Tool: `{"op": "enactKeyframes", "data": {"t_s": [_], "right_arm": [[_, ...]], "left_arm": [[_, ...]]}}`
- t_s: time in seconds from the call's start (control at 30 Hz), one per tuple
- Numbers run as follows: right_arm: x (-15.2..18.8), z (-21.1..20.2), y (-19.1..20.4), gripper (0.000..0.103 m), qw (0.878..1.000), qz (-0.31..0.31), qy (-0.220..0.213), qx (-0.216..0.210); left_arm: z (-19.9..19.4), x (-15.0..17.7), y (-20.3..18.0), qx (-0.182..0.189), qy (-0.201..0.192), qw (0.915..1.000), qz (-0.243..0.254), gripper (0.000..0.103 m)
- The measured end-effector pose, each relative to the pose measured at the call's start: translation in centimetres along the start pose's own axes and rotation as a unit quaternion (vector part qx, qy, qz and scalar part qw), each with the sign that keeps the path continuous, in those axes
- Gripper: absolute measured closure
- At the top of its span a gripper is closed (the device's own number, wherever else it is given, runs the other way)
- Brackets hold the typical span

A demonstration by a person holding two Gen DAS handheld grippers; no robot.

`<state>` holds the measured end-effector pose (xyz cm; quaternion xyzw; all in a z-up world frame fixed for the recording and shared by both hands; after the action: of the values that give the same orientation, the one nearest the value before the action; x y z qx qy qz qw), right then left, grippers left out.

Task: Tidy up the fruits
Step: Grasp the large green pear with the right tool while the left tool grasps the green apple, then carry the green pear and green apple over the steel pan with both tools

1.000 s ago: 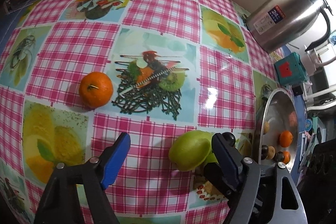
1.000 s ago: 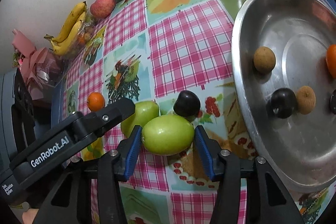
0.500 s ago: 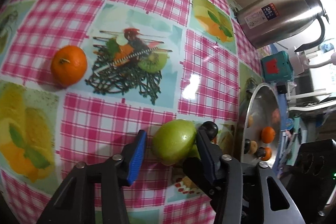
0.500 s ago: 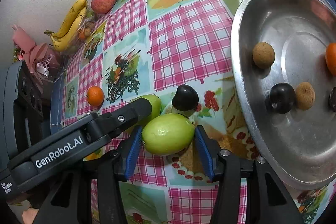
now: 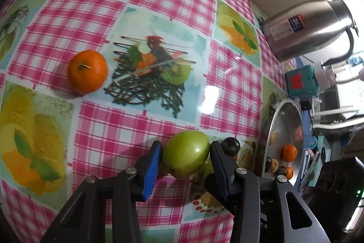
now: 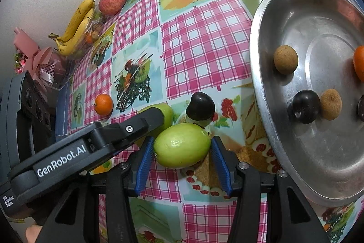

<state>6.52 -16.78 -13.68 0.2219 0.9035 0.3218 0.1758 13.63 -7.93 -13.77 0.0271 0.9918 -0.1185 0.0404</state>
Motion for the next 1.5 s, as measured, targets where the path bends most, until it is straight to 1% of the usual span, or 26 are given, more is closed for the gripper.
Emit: {"op": "enactKeyframes", "data": {"t_s": [0.2,0.3,0.53,0.67,0.9,1.13,1.23,1.5], "right_arm": [[0.0,-0.1,0.1,0.05,1.0,0.0,0.001,0.0],[0.0,-0.1,0.3,0.051,1.0,0.001,0.001,-0.009],[-0.1,-0.6,1.6,0.051,1.0,-0.01,-0.006,-0.023],[-0.4,-1.5,2.6,0.051,0.999,-0.018,-0.02,-0.035],[-0.7,-2.6,3.1,0.051,0.998,-0.026,-0.033,-0.038],[-0.8,-3.0,2.2,0.051,0.999,-0.017,-0.036,-0.034],[-1.2,-3.9,1.7,0.051,0.998,-0.013,-0.047,-0.032],[-2.6,-7.8,-1.5,0.051,0.995,0.01,-0.098,0.006]], "left_arm": [[-0.6,-0.5,1.6,-0.005,-0.008,0.9997,-0.022,0.057],[-1.0,-0.7,2.3,-0.005,-0.014,0.9993,-0.034,0.057],[-3.0,-1.6,3.6,-0.014,-0.043,0.9976,-0.052,0.057],[-3.9,-2.0,3.6,-0.011,-0.057,0.9967,-0.056,0.057],[-5.0,-2.2,3.4,-0.013,-0.076,0.9955,-0.055,0.057],[-5.2,-2.2,3.1,-0.02,-0.082,0.9949,-0.055,0.057],[-5.3,-2.2,2.8,-0.023,-0.086,0.9947,-0.051,0.057],[-5.7,-1.6,0.2,-0.018,-0.093,0.9953,-0.021,0.057]]}}
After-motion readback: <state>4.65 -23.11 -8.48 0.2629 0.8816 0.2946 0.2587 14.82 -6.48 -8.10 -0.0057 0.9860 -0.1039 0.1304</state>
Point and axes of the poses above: each gripper's, at about its wrist camera, not at the fingertips, and z roughly the way its jaws point, y to its left, x to its underside, the point moved 7 cm from there along z, roughly the way its jaws point, and after that the axes turned 15 degrees about -x, right-handed, at the moved point
